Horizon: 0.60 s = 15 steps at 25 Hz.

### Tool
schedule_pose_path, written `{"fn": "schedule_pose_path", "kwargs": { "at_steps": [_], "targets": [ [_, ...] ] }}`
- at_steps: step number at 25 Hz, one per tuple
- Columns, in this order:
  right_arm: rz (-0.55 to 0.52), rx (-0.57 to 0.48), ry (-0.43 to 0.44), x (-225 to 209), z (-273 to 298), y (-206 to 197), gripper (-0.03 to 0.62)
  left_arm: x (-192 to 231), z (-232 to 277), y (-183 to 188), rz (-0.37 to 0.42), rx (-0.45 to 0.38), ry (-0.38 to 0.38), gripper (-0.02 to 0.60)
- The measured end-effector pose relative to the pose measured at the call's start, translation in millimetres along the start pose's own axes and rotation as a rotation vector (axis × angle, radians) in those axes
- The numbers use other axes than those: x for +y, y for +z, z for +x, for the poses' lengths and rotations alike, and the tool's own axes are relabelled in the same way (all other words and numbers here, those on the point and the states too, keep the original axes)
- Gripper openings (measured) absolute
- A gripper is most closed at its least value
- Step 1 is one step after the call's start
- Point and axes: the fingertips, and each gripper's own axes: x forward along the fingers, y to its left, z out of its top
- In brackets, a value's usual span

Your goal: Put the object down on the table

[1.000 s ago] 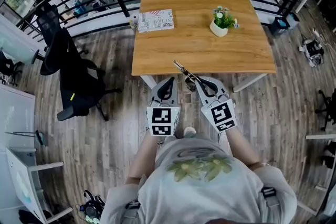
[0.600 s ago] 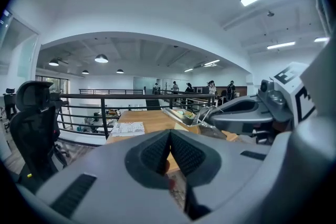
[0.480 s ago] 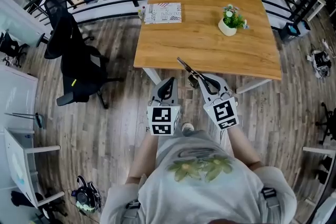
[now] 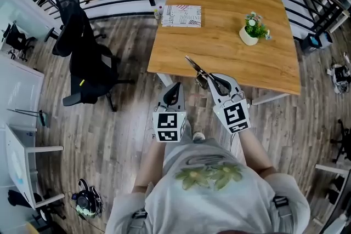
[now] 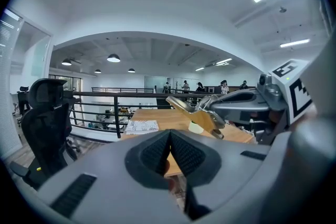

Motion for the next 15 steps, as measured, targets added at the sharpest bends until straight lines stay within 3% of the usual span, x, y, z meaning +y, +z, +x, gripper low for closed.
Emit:
{"fn": "schedule_pose_path", "kwargs": {
  "at_steps": [15],
  "targets": [
    [-0.034,0.02,0.021,-41.5,106.7,16.3,0.008,83.1,80.0,29.2,-0.041,-0.004,0.029,0.016]
  ]
}}
